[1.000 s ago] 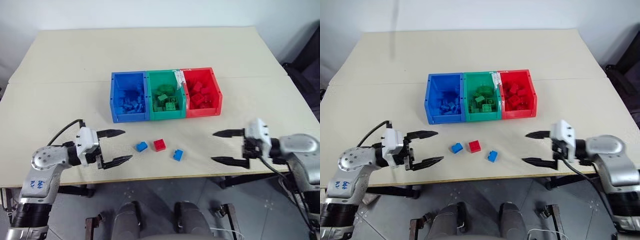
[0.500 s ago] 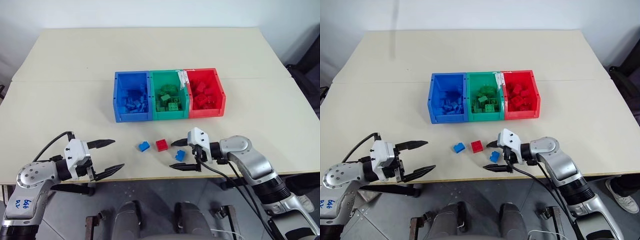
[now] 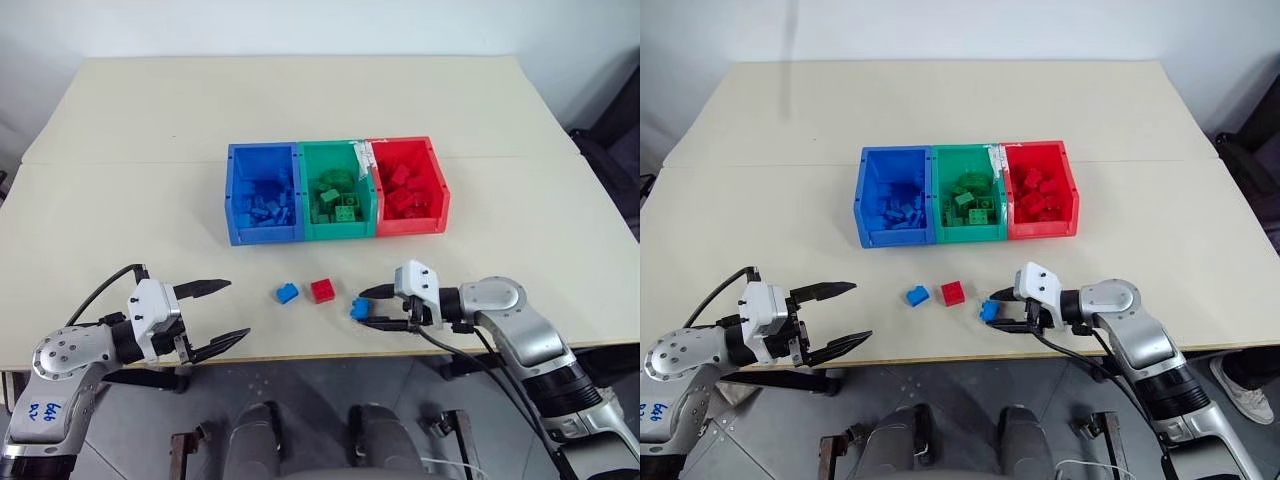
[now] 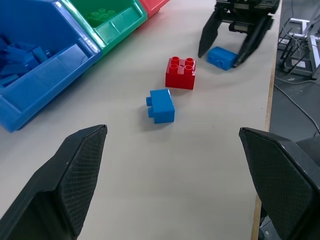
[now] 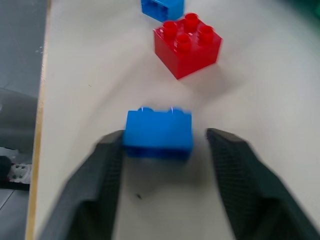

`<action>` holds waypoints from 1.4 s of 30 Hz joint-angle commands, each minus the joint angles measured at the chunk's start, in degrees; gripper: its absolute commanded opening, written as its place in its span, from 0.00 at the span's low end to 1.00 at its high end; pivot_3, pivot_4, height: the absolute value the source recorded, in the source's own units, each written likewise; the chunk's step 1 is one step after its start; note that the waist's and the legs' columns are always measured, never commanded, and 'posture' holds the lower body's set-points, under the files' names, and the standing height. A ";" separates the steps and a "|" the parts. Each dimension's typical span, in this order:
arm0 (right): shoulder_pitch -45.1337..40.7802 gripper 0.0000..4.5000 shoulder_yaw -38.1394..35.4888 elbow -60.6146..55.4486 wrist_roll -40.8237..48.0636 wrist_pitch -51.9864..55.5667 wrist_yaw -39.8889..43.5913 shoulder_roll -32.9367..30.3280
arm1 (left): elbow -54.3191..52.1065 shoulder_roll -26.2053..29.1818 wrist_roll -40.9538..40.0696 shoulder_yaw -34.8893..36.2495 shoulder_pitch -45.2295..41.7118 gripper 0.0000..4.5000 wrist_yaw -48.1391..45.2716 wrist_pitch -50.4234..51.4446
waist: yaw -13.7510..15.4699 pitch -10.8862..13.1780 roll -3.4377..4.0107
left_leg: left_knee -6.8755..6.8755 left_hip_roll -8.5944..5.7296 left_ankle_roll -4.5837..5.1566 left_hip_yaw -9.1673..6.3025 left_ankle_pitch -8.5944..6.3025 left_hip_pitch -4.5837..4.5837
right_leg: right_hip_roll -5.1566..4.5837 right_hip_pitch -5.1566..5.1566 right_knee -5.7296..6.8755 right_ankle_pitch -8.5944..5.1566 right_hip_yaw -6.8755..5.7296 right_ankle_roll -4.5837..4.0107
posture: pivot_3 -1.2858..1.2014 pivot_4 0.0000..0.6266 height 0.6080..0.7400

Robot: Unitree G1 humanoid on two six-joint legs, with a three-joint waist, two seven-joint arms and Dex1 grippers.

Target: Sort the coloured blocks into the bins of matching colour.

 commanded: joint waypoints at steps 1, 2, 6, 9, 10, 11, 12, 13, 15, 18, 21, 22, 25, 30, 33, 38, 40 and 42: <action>-1.37 0.32 -0.89 -0.23 1.07 0.77 -0.10 0.98 | -1.59 -0.46 -0.83 0.77 -0.19 1.00 0.45 -0.66 | -0.11 0.00 0.00 | 0.00 0.01 -0.02 0.00 -0.01 0.00 | 0.00 -0.01 0.00 0.00 0.00 0.00 | 0.52 0.24 1.00; -2.32 0.32 -1.14 -0.73 2.05 2.33 -0.55 1.96 | -1.64 -0.71 -0.85 0.77 -0.16 1.00 0.72 -0.66 | -0.20 0.00 0.00 | 0.00 0.01 -0.04 0.01 -0.02 0.00 | 0.01 -0.01 0.00 0.00 0.00 0.00 | 0.52 0.24 1.00; -7.57 0.32 -1.48 -2.31 4.26 7.06 -3.00 6.68 | -2.02 -2.29 -1.23 1.64 0.17 1.00 2.82 -0.44 | -0.65 0.00 0.00 | 0.00 0.05 -0.04 0.02 -0.01 0.00 | 0.02 -0.12 0.11 0.00 0.02 0.00 | 0.52 0.24 1.00; -13.49 0.32 -2.04 -0.98 5.09 10.48 -7.03 11.73 | -2.30 -4.22 -2.27 3.27 0.06 1.00 6.13 0.34 | -0.78 0.00 0.00 | 0.00 0.07 -0.04 0.02 -0.01 -0.02 | 0.01 -0.18 0.15 0.00 0.01 0.00 | 0.52 0.24 1.00; -15.35 0.32 -2.07 -0.01 4.92 10.93 -8.19 13.17 | -2.35 -4.82 -2.59 3.75 -0.08 1.00 7.15 0.64 | -0.80 0.00 0.00 | 0.00 0.07 -0.05 0.02 -0.01 -0.04 | -0.01 -0.26 0.20 0.00 0.02 0.00 | 0.52 0.24 1.00; -18.08 0.32 -2.10 1.85 4.28 10.80 -10.22 15.43 | -2.46 -5.57 -3.05 4.33 -0.08 1.00 8.46 1.13 | -0.87 0.00 0.00 | 0.01 0.08 -0.05 0.02 -0.01 -0.08 | -0.02 -0.32 0.26 0.00 0.02 0.00 | 0.52 0.24 1.00; -20.63 0.32 -2.21 3.83 3.74 10.72 -12.23 17.67 | -2.59 -6.14 -3.29 4.75 0.00 1.00 9.59 1.47 | -1.10 0.00 0.00 | 0.03 0.08 -0.06 0.02 0.00 -0.08 | -0.02 -0.37 0.34 0.00 0.01 -0.01 | 0.52 0.24 1.00; -23.11 0.32 -2.35 6.19 3.00 10.17 -14.35 19.86 | -2.67 -6.66 -3.40 5.03 0.00 1.00 10.46 1.74 | -1.25 0.00 0.00 | 0.05 0.08 -0.08 0.03 0.01 -0.10 | -0.03 -0.43 0.45 0.00 0.01 0.00 | 0.52 0.24 1.00; -28.04 0.32 -2.56 12.11 0.68 7.88 -19.47 24.09 | -3.00 -7.38 -3.50 5.31 0.20 1.00 11.64 2.16 | -1.54 0.00 0.00 | 0.05 0.09 -0.11 0.12 0.03 -0.10 | -0.02 -0.46 0.52 0.00 -0.01 -0.01 | 0.52 0.24 1.00; -34.78 0.32 -3.01 22.21 -3.16 3.00 -26.59 29.16 | -3.47 -7.97 -3.34 5.20 0.65 1.00 12.39 2.20 | -1.79 0.00 0.00 | 0.03 0.09 -0.15 0.26 0.04 -0.11 | -0.01 -0.50 0.57 0.00 -0.02 -0.01 | 0.52 0.24 1.00; -37.97 0.32 -3.50 27.75 -4.04 0.73 -28.18 31.46 | -3.53 -8.28 -3.02 5.17 0.88 1.00 12.60 2.00 | -1.71 0.00 -0.01 | 0.01 0.10 -0.20 0.29 0.03 -0.11 | -0.01 -0.53 0.59 0.00 -0.03 -0.01 | 0.52 0.24 1.00; -38.30 0.40 -3.56 28.59 -3.96 0.32 -27.74 31.75 | -3.52 -8.32 -2.98 5.15 0.94 1.00 12.65 1.90 | -1.62 -0.01 -0.01 | 0.00 0.09 -0.20 0.29 0.02 -0.12 | -0.01 -0.53 0.59 0.00 -0.03 -0.01 | 0.52 0.24 1.00; -38.69 0.63 -3.76 29.82 -3.93 -0.85 -26.56 32.13 | -3.48 -8.36 -2.87 5.08 1.07 1.00 12.80 1.70 | -1.62 -0.01 -0.02 | 0.02 0.09 -0.20 0.28 -0.03 -0.18 | -0.02 -0.54 0.57 0.00 -0.05 0.00 | 0.52 0.24 1.00; -37.19 0.99 -4.10 26.92 -2.49 -1.17 -22.07 30.63 | -3.32 -8.31 -2.74 5.00 1.23 1.00 12.72 1.49 | -1.79 -0.01 -0.02 | -0.01 0.13 -0.21 0.29 -0.03 -0.23 | 0.01 -0.62 0.58 0.00 -0.07 0.00 | 0.52 0.24 1.00; -34.41 0.99 -5.06 22.31 -0.75 -1.93 -18.01 27.54 | -3.02 -8.07 -2.74 4.94 1.01 1.00 12.32 1.39 | -1.73 -0.01 -0.02 | -0.02 0.13 -0.22 0.29 -0.03 -0.23 | 0.01 -0.63 0.58 0.00 -0.07 0.00 | 0.52 0.24 1.00; -21.95 0.99 -7.45 9.91 3.80 -8.19 -3.37 14.72 | -0.40 -6.17 -2.25 5.35 -0.44 1.00 9.76 0.45 | -0.55 -0.02 -0.03 | 0.02 0.09 -0.17 0.24 -0.09 -0.31 | -0.01 -0.59 0.47 0.00 -0.14 0.01 | 0.52 0.24 1.00; -15.43 0.99 -9.61 8.33 4.89 -13.67 2.84 8.47 | 0.91 -4.59 -2.12 5.45 -1.15 1.00 7.81 -0.20 | -0.41 -0.02 -0.04 | 0.03 0.10 -0.15 0.29 -0.11 -0.30 | -0.02 -0.56 0.35 0.00 -0.15 0.01 | 0.52 0.24 1.00; -10.95 0.99 -12.63 9.10 6.60 -18.97 7.21 4.33 | 2.67 -2.59 -1.27 5.87 -1.59 1.00 5.66 -1.75 | -0.07 -0.02 -0.04 | 0.00 0.12 -0.16 0.31 -0.11 -0.28 | 0.02 -0.49 0.19 0.00 -0.21 0.01 | 0.52 0.24 1.00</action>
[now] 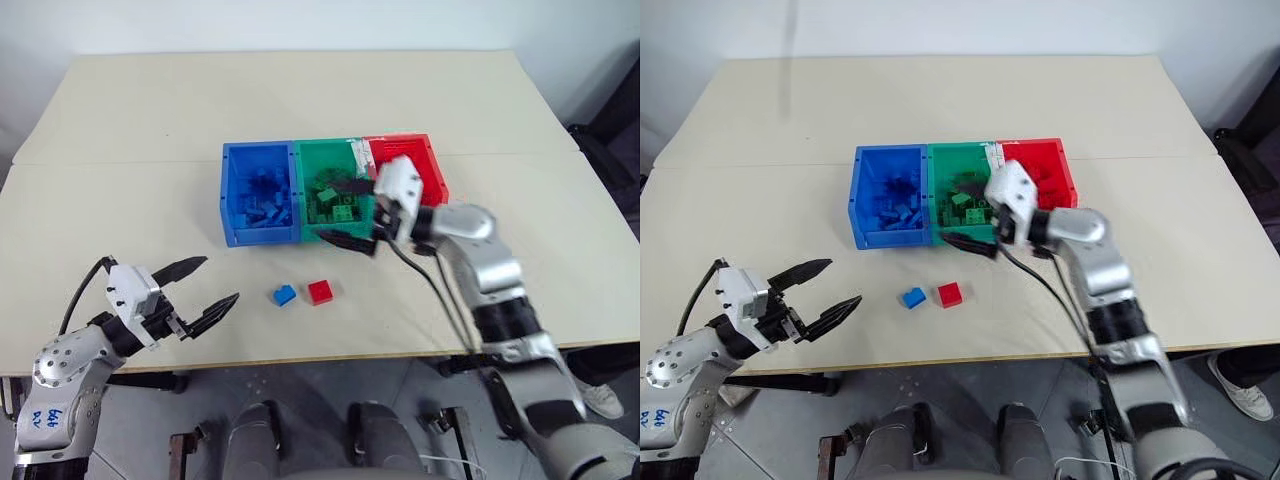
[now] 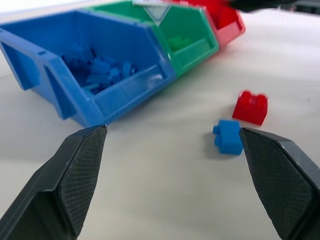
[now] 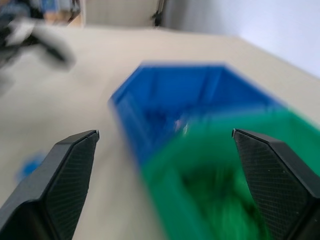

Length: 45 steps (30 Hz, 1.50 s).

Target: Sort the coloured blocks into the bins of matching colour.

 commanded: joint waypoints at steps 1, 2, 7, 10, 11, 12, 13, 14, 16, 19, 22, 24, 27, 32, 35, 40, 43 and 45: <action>4.92 0.99 -6.13 -0.81 4.45 -7.36 7.38 -4.87 | 2.23 2.88 0.62 2.20 -0.76 1.00 -3.17 -2.80 | 0.05 0.01 0.03 | 0.00 0.01 0.00 0.00 0.00 0.01 | 0.00 0.02 -0.05 0.00 -0.02 0.00 | 0.52 0.24 1.00; 7.03 0.99 -7.77 -0.08 5.76 -7.97 9.80 -7.17 | 3.50 3.75 0.40 2.93 -1.11 1.00 -3.82 -3.03 | -0.08 0.03 0.05 | -0.01 0.01 0.00 0.09 0.01 0.01 | -0.02 -0.01 -0.10 0.00 0.00 0.00 | 0.52 0.24 1.00; 15.72 0.99 -13.31 -0.21 11.61 -6.87 18.60 -15.09 | 8.89 7.80 -0.45 4.58 -0.84 1.00 -9.61 -3.44 | -0.59 0.03 0.05 | -0.02 0.06 0.01 0.17 0.01 0.19 | -0.01 0.06 -0.10 0.00 0.04 -0.01 | 0.52 0.24 1.00; 18.35 0.99 -15.47 0.97 12.75 -7.31 20.89 -17.46 | 12.44 9.77 0.41 4.37 -1.93 1.00 -12.71 -4.71 | -0.71 0.03 0.05 | -0.02 0.06 0.00 0.17 0.01 0.19 | -0.03 0.06 -0.10 0.00 0.04 -0.01 | 0.52 0.24 1.00; 18.52 0.99 -15.72 1.35 12.73 -7.69 20.93 -17.65 | 13.18 10.07 0.57 4.18 -2.56 1.00 -13.18 -5.05 | -0.83 0.03 0.04 | -0.01 0.06 0.00 0.20 0.00 0.21 | -0.04 0.06 -0.09 0.00 0.05 -0.01 | 0.52 0.24 1.00; 18.70 0.99 -15.96 1.45 12.88 -7.40 20.67 -17.83 | 13.68 10.29 0.68 3.81 -3.36 1.00 -13.46 -5.18 | -0.89 0.03 0.05 | 0.02 0.07 0.00 0.20 0.00 0.21 | -0.03 0.07 -0.08 0.00 0.05 -0.01 | 0.52 0.24 1.00; 18.77 0.99 -16.16 1.54 12.82 -7.31 20.30 -17.86 | 13.58 10.45 0.87 3.07 -4.11 1.00 -13.91 -5.18 | -0.90 0.03 0.04 | 0.03 0.07 0.01 0.20 0.00 0.22 | -0.05 0.09 -0.08 0.00 0.05 -0.02 | 0.52 0.24 1.00; 18.99 0.99 -16.34 1.35 12.76 -7.34 19.94 -17.72 | 12.48 10.67 0.93 2.01 -4.47 1.00 -14.34 -4.21 | -0.95 0.03 0.04 | 0.05 0.06 0.02 0.20 0.01 0.22 | -0.05 0.10 -0.07 0.00 0.05 -0.02 | 0.52 0.24 1.00; 20.33 0.99 -16.81 0.03 12.83 -6.68 19.06 -17.78 | 7.25 11.06 0.70 -1.96 -5.64 1.00 -14.55 -0.29 | -0.99 0.03 0.04 | 0.05 0.06 0.02 0.18 0.01 0.23 | -0.06 0.11 -0.07 0.01 0.05 -0.03 | 0.52 0.24 1.00; 23.42 0.99 -18.29 -3.70 14.07 -4.73 17.58 -18.21 | 1.85 9.43 0.96 -7.41 -9.08 1.00 -10.96 5.46 | -0.10 0.03 0.04 | 0.02 0.02 0.03 0.19 -0.01 0.22 | -0.08 0.13 -0.09 0.01 0.08 -0.03 | 0.52 0.24 1.00; 27.98 0.99 -20.72 -7.94 15.31 -2.25 16.47 -19.47 | -2.22 8.51 6.82 -16.13 -13.63 1.00 -8.59 8.55 | 0.53 0.03 0.05 | 0.07 0.03 0.02 0.20 -0.01 0.22 | -0.04 0.11 -0.05 0.01 0.10 -0.02 | 0.52 0.24 1.00; 31.07 0.99 -22.71 -10.74 16.11 -1.00 15.23 -20.09 | -5.01 6.89 9.23 -21.02 -17.87 1.00 -4.22 14.67 | 0.90 0.03 0.05 | 0.12 0.00 0.03 0.17 0.00 0.22 | -0.04 0.14 -0.06 0.01 0.11 -0.01 | 0.52 0.24 1.00; 34.91 0.99 -25.06 -14.84 17.14 0.92 13.30 -20.19 | -6.65 4.68 11.41 -26.38 -22.44 1.00 -1.16 21.65 | 1.22 0.03 0.02 | 0.24 -0.01 0.06 0.14 -0.01 0.22 | -0.03 0.21 -0.04 0.04 0.17 0.02 | 0.52 0.24 1.00; 40.81 0.99 -26.63 -21.61 18.19 2.93 10.55 -19.06 | -5.14 -0.07 14.47 -32.81 -29.02 1.00 2.64 29.48 | 1.52 0.03 0.02 | 0.25 0.00 0.05 0.12 0.01 0.28 | 0.02 0.21 0.02 0.04 0.21 0.02 | 0.52 0.24 1.00; 42.41 0.99 -26.32 -24.87 18.66 3.72 8.48 -18.32 | -3.72 -1.92 15.79 -34.98 -31.21 1.00 3.80 32.01 | 1.66 0.03 0.02 | 0.28 0.00 0.04 0.10 0.01 0.29 | 0.02 0.22 0.03 0.04 0.21 0.03 | 0.52 0.24 1.00; 43.59 1.00 -25.53 -28.27 18.74 4.42 5.90 -17.19 | -1.07 -3.09 18.09 -37.39 -33.27 0.96 4.51 33.42 | 1.78 0.04 0.00 | 0.42 -0.03 0.06 -0.08 0.00 0.28 | 0.01 0.31 0.05 0.04 0.18 0.03 | 0.52 0.24 1.00; 44.48 1.00 -25.57 -29.18 18.76 4.50 4.94 -16.70 | 0.16 -4.94 17.75 -36.59 -33.43 0.83 4.81 31.48 | 1.82 0.04 0.00 | 0.42 -0.03 0.06 -0.25 0.00 0.28 | 0.01 0.34 0.05 0.04 0.15 0.02 | 0.52 0.24 1.00; 44.78 1.00 -25.80 -29.24 18.64 4.51 4.47 -16.51 | 0.47 -5.67 17.43 -36.45 -33.31 0.69 4.32 30.87 | 1.82 0.04 0.00 | 0.47 -0.03 0.07 -0.26 -0.01 0.28 | 0.01 0.42 0.03 0.04 0.10 0.02 | 0.52 0.24 1.00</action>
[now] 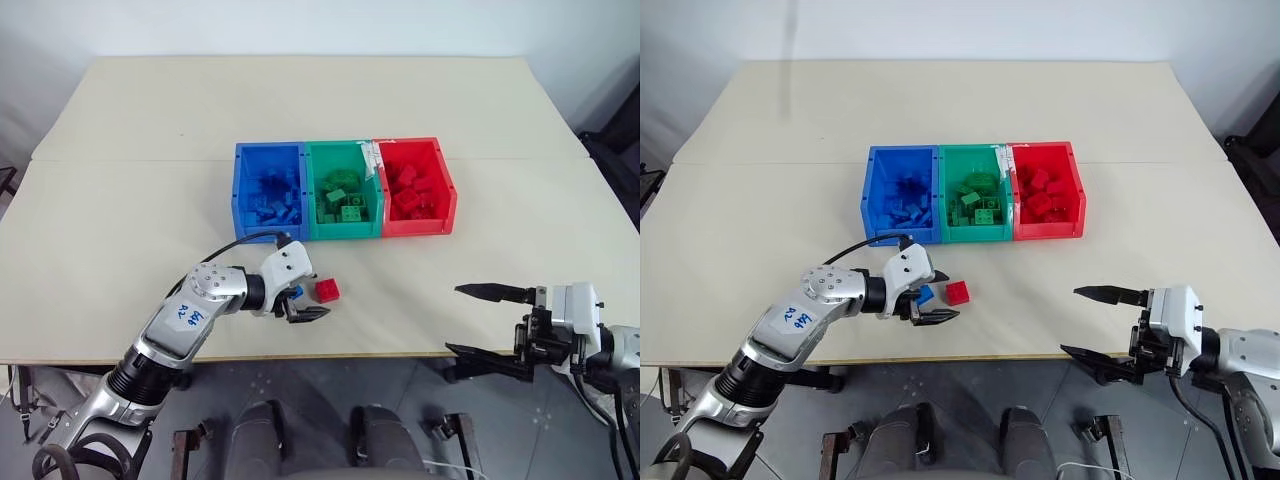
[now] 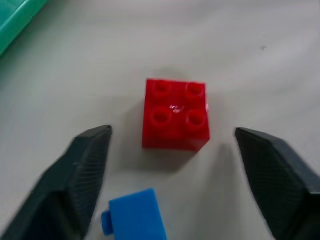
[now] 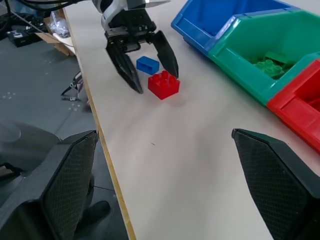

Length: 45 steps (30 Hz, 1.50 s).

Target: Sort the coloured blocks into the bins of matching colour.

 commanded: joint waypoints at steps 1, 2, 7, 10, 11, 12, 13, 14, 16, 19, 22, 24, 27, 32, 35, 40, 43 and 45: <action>0.35 1.00 -1.21 -1.87 1.01 -0.27 -1.04 0.38 | -0.49 -1.16 -0.32 0.59 -0.71 0.62 -0.62 -1.96 | -0.01 0.00 0.00 | 0.04 0.00 0.02 0.00 -0.01 0.00 | 0.00 0.05 0.00 0.00 -0.03 0.00 | 0.52 0.24 1.00; 0.37 1.00 -1.33 -1.89 0.99 -0.26 -1.28 0.43 | -0.44 -1.39 -0.26 0.65 -0.62 0.54 -0.84 -2.61 | -0.02 0.00 0.00 | 0.08 0.00 0.03 0.00 -0.02 0.00 | 0.00 0.08 0.00 0.00 -0.05 0.00 | 0.52 0.24 1.00; 1.22 1.00 -1.63 -2.11 0.78 -0.77 -3.15 1.51 | 1.67 -3.12 -1.06 2.49 -1.35 0.33 -2.02 -8.65 | 0.05 0.00 0.00 | 0.14 0.00 0.04 -0.04 -0.02 0.02 | -0.01 0.20 -0.01 0.00 -0.16 0.00 | 0.52 0.24 1.00; 2.06 1.00 -3.09 -3.23 1.25 -0.53 -7.44 4.01 | 4.93 -5.73 -1.87 4.40 -4.28 0.33 -3.02 -13.80 | 0.22 0.00 0.00 | 0.27 0.01 0.06 -0.12 -0.04 0.01 | -0.02 0.28 -0.01 0.00 -0.28 0.00 | 0.52 0.24 1.00; 2.27 1.00 -3.98 -3.71 1.75 -0.01 -9.66 5.14 | 6.55 -7.11 -2.04 4.88 -6.03 0.33 -3.01 -15.31 | 0.27 0.00 0.00 | 0.31 0.00 0.09 -0.15 -0.05 0.01 | -0.02 0.35 -0.01 0.00 -0.31 0.00 | 0.52 0.24 1.00; 2.36 1.00 -4.91 -4.13 2.17 0.41 -11.93 6.28 | 8.28 -8.55 -2.27 5.23 -7.92 0.33 -2.85 -15.99 | 0.42 0.00 0.00 | 0.36 0.00 0.11 -0.18 -0.07 0.01 | -0.03 0.39 -0.01 0.00 -0.35 0.00 | 0.52 0.24 1.00; 2.31 1.00 -5.61 -4.42 2.20 0.51 -13.91 7.26 | 10.51 -10.09 -2.19 5.46 -9.97 0.33 -2.50 -16.66 | 0.63 0.00 0.00 | 0.45 0.00 0.15 -0.22 -0.09 0.01 | -0.04 0.47 -0.02 0.00 -0.41 0.00 | 0.52 0.24 1.00; 2.23 1.00 -6.20 -4.69 2.15 0.48 -15.65 8.13 | 13.00 -11.64 -1.68 5.57 -11.91 0.33 -1.95 -17.74 | 0.83 0.00 0.00 | 0.54 0.00 0.19 -0.26 -0.12 0.01 | -0.04 0.52 -0.02 0.00 -0.45 0.00 | 0.52 0.24 1.00; 1.79 1.00 -7.34 -5.33 2.53 0.42 -19.34 10.19 | 18.81 -14.93 0.03 5.37 -16.18 0.33 -0.38 -20.31 | 0.90 -0.01 0.01 | 0.60 -0.04 0.26 -0.26 -0.16 0.01 | -0.08 0.60 -0.05 0.02 -0.43 0.02 | 0.52 0.24 1.00; 1.12 1.00 -8.60 -6.18 3.26 0.65 -24.15 12.82 | 28.81 -20.44 2.37 5.30 -22.96 0.33 2.93 -25.04 | 1.28 0.00 0.00 | 0.60 -0.05 0.27 -0.26 -0.16 0.01 | -0.08 0.60 -0.09 0.04 -0.43 0.05 | 0.52 0.24 1.00; 2.30 1.00 -8.98 -7.45 2.65 -0.20 -26.72 14.61 | 44.02 -27.77 4.97 5.89 -32.70 0.33 7.41 -32.83 | 1.75 0.01 -0.02 | 0.59 -0.07 0.26 -0.30 -0.16 -0.06 | -0.07 0.57 -0.14 0.04 -0.49 0.06 | 0.52 0.24 1.00; 3.02 1.00 -8.78 -8.39 2.27 -0.46 -27.71 15.24 | 53.76 -30.78 7.02 6.42 -38.32 0.33 10.43 -37.35 | 1.62 0.01 -0.03 | 0.62 -0.10 0.31 -0.37 -0.19 -0.24 | -0.08 0.52 -0.28 0.06 -0.58 0.09 | 0.52 0.24 1.00; 3.81 1.00 -8.45 -10.03 2.20 -0.55 -29.15 16.00 | 65.44 -33.60 7.78 8.51 -44.16 0.33 13.31 -41.71 | 1.32 0.01 -0.02 | 0.56 -0.11 0.31 -0.37 -0.25 -0.29 | -0.08 0.53 -0.48 0.06 -0.59 0.12 | 0.52 0.24 1.00; 4.46 1.00 -7.61 -12.31 2.11 -0.33 -30.91 16.69 | 75.33 -35.24 8.00 10.94 -47.70 0.49 12.71 -45.60 | 1.26 0.00 0.01 | 0.38 -0.15 0.13 -0.78 -0.29 -0.27 | 0.08 0.40 -0.55 0.03 -0.61 0.13 | 0.52 0.24 1.00; 4.26 1.00 -7.15 -12.41 2.06 -0.40 -30.89 16.59 | 76.02 -34.76 8.46 11.32 -47.02 0.69 10.74 -47.35 | 1.45 0.00 0.01 | 0.40 -0.15 0.09 -0.78 -0.27 -0.41 | 0.09 0.22 -0.48 0.01 -0.61 0.13 | 0.52 0.24 1.00; 2.72 1.00 -5.45 -10.85 1.97 -0.64 -29.16 15.66 | 70.33 -32.48 6.88 12.36 -42.79 0.99 3.80 -50.25 | 1.59 0.00 0.01 | 0.72 -0.20 0.14 -0.79 -0.27 -0.99 | 0.04 -0.22 -0.20 0.03 -0.59 0.15 | 0.52 0.24 1.00; 0.67 1.00 -3.28 -9.12 1.76 -0.48 -25.80 13.99 | 59.37 -28.78 4.26 12.42 -36.15 0.99 -3.76 -49.88 | 1.22 -0.01 0.04 | 0.69 -0.17 0.13 -0.79 -0.25 -0.94 | 0.05 -0.23 -0.08 0.02 -0.57 0.15 | 0.52 0.24 1.00; -0.59 1.00 -1.60 -7.75 1.50 -0.44 -22.80 12.31 | 51.26 -25.66 2.74 12.61 -31.20 0.99 -6.95 -47.84 | 1.07 -0.01 0.04 | 0.66 -0.14 0.09 -0.74 -0.22 -0.89 | 0.07 -0.28 0.00 0.02 -0.57 0.14 | 0.52 0.24 1.00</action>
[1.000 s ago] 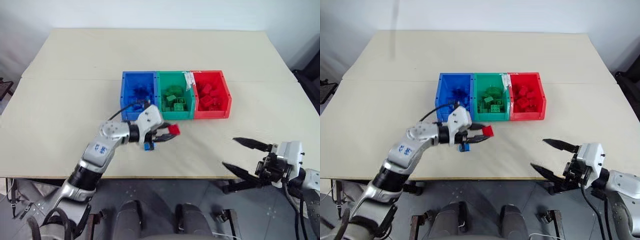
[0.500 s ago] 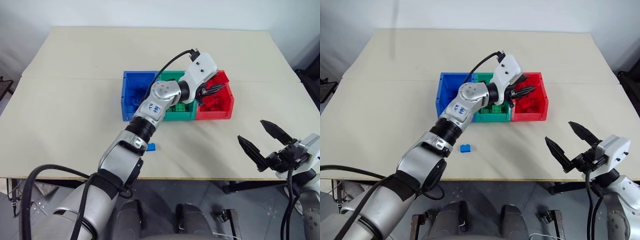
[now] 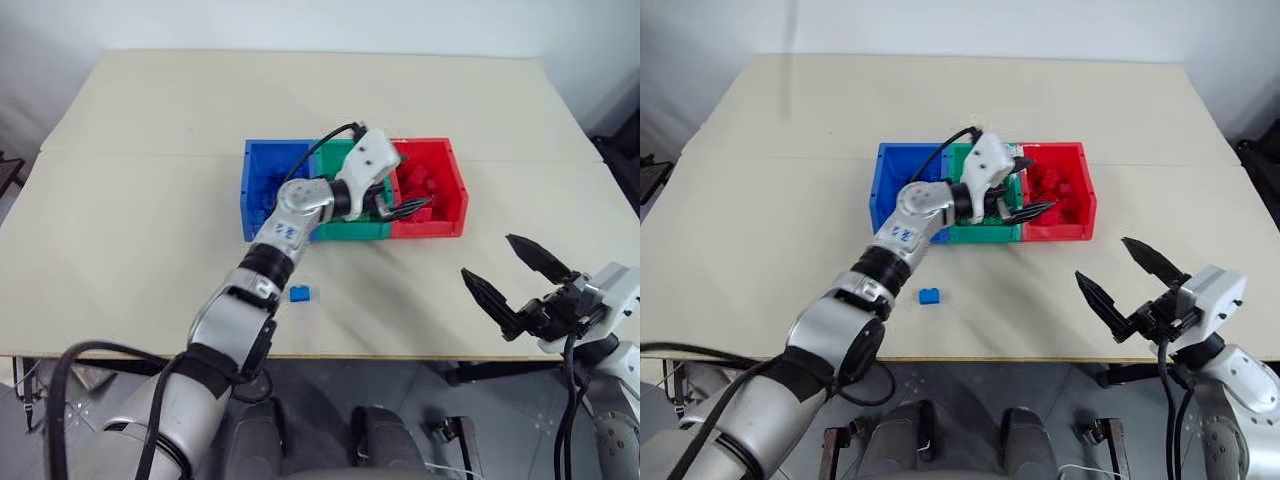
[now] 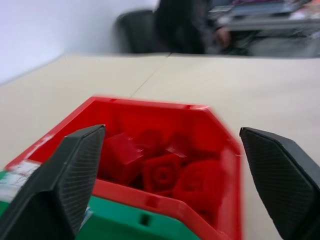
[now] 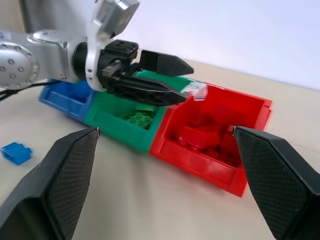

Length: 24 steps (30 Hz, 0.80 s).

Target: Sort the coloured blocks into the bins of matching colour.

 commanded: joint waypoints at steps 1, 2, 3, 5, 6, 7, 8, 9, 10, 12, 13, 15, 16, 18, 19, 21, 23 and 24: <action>-2.01 1.00 2.04 1.33 0.07 -0.63 5.19 -2.69 | -14.58 4.91 -3.37 0.86 6.17 0.99 -6.08 2.34 | -0.16 0.00 0.00 | -0.01 0.01 -0.03 0.02 0.04 0.01 | 0.00 -0.05 0.11 0.00 0.00 0.00 | 0.52 0.24 1.00; -2.92 1.00 3.04 2.28 -0.05 -0.53 6.83 -3.56 | -19.46 7.21 -4.99 1.26 9.57 0.99 -8.80 1.82 | -0.05 0.00 0.01 | 0.01 0.03 -0.04 0.02 0.05 0.04 | 0.00 -0.08 0.23 0.00 0.00 0.00 | 0.52 0.24 1.00; -3.68 1.00 3.87 3.23 0.06 -0.34 8.64 -4.51 | -24.55 9.57 -7.24 1.63 13.11 0.99 -11.97 2.59 | -0.24 0.00 0.01 | 0.02 0.03 -0.05 0.01 0.06 0.05 | 0.00 -0.08 0.29 -0.01 0.00 -0.01 | 0.52 0.24 1.00; -5.27 1.00 5.30 5.13 0.25 0.09 11.87 -6.22 | -31.49 14.49 -9.13 2.69 19.25 0.99 -15.02 2.72 | -0.41 -0.02 0.04 | -0.02 0.06 -0.06 0.04 0.09 0.11 | 0.00 -0.08 0.30 -0.01 0.01 -0.01 | 0.52 0.24 1.00; -6.45 1.00 6.37 6.25 0.06 0.11 13.86 -7.21 | -34.16 17.70 -10.03 4.11 22.89 0.99 -16.31 2.60 | -0.35 -0.02 0.04 | 0.01 0.06 -0.07 0.03 0.10 0.13 | 0.00 -0.07 0.37 -0.01 0.01 -0.01 | 0.52 0.24 1.00; -7.52 1.00 7.30 7.32 -0.07 0.11 15.75 -8.09 | -36.56 20.30 -10.72 5.83 26.03 0.99 -16.22 3.08 | -0.43 -0.02 0.04 | 0.05 0.07 -0.06 0.03 0.11 0.13 | 0.00 -0.06 0.38 -0.01 0.01 -0.01 | 0.52 0.24 1.00; -8.50 1.00 8.11 8.32 -0.18 -0.02 17.47 -8.84 | -39.15 22.44 -12.06 7.73 28.95 0.99 -16.09 3.78 | -0.47 -0.02 0.04 | 0.09 0.07 -0.05 0.04 0.11 0.14 | -0.01 -0.06 0.39 -0.01 0.02 -0.01 | 0.52 0.24 1.00; -9.45 1.00 8.81 9.19 -0.29 -0.20 18.95 -9.36 | -41.99 24.49 -13.47 9.45 31.90 0.99 -16.08 4.83 | -0.50 -0.02 0.04 | 0.10 0.07 -0.01 0.04 0.13 0.13 | -0.02 -0.06 0.39 -0.01 0.02 -0.02 | 0.52 0.24 1.00; -10.45 1.00 9.63 9.91 -0.30 -0.13 20.39 -9.88 | -44.52 26.59 -14.72 11.63 35.17 0.99 -16.22 4.86 | -0.53 -0.02 0.04 | 0.12 0.07 0.00 0.03 0.14 0.13 | -0.02 -0.05 0.40 0.00 0.02 -0.02 | 0.52 0.24 1.00; -12.98 1.00 11.27 11.68 -1.18 -2.33 24.15 -10.48 | -48.31 30.63 -15.65 16.10 42.52 0.99 -15.89 4.35 | -0.39 -0.02 0.03 | 0.14 0.06 0.03 0.01 0.15 0.13 | -0.05 -0.02 0.41 0.00 0.02 -0.03 | 0.52 0.24 1.00; -14.27 1.00 12.06 12.23 -1.17 -1.99 25.29 -10.86 | -49.70 32.30 -16.33 18.42 46.21 0.99 -15.41 5.26 | -0.54 -0.02 0.04 | 0.15 0.07 0.05 0.01 0.14 0.14 | -0.05 -0.01 0.41 0.00 0.01 -0.03 | 0.52 0.24 1.00; -16.61 1.00 13.29 13.43 -1.01 -1.29 27.44 -11.30 | -50.82 34.89 -16.50 22.41 52.91 0.99 -14.87 4.73 | -0.63 -0.02 0.05 | 0.13 0.06 0.09 0.02 0.11 0.15 | -0.09 -0.01 0.41 0.01 0.02 -0.04 | 0.52 0.24 1.00; -17.43 1.00 14.19 14.62 -1.61 -1.72 29.18 -11.72 | -49.85 35.95 -16.09 24.75 56.30 0.99 -14.65 3.54 | -0.73 -0.02 0.05 | 0.10 0.07 0.11 0.02 0.10 0.14 | -0.08 -0.04 0.40 0.01 0.01 -0.05 | 0.52 0.24 1.00; -18.54 1.00 15.31 16.79 -2.57 -2.57 31.68 -12.22 | -48.93 37.08 -15.95 27.63 60.53 0.99 -13.79 2.84 | -0.80 -0.02 0.04 | 0.07 0.07 0.17 0.02 0.06 0.16 | -0.10 -0.04 0.40 0.01 0.00 -0.07 | 0.52 0.24 1.00; -18.97 1.00 15.63 17.69 -2.87 -2.83 32.45 -12.34 | -48.95 37.37 -16.23 28.44 61.84 0.99 -13.31 3.14 | -0.74 -0.02 0.03 | 0.05 0.07 0.22 -0.01 0.03 0.15 | -0.10 -0.04 0.39 0.01 -0.04 -0.08 | 0.52 0.24 1.00; -19.81 1.00 16.01 19.16 -3.28 -3.20 33.89 -12.48 | -50.17 37.80 -18.04 29.07 63.50 0.99 -14.09 4.52 | -0.45 -0.02 0.03 | 0.05 0.06 0.24 -0.02 0.01 0.14 | -0.11 -0.03 0.37 0.03 -0.06 -0.12 | 0.52 0.24 1.00; -20.90 1.00 16.13 20.62 -3.55 -3.32 34.58 -12.32 | -51.76 38.18 -19.54 29.14 64.76 0.99 -14.85 6.34 | -0.54 -0.03 0.03 | 0.05 0.06 0.25 -0.02 0.00 0.15 | -0.11 -0.04 0.36 0.07 -0.06 -0.19 | 0.52 0.24 1.00; -21.35 1.00 16.19 21.47 -3.75 -3.55 34.87 -12.30 | -52.08 38.42 -19.25 29.02 64.88 0.99 -14.56 6.31 | -0.67 -0.03 0.03 | 0.05 0.07 0.26 0.00 -0.01 0.15 | -0.12 -0.04 0.36 0.09 -0.06 -0.22 | 0.52 0.24 1.00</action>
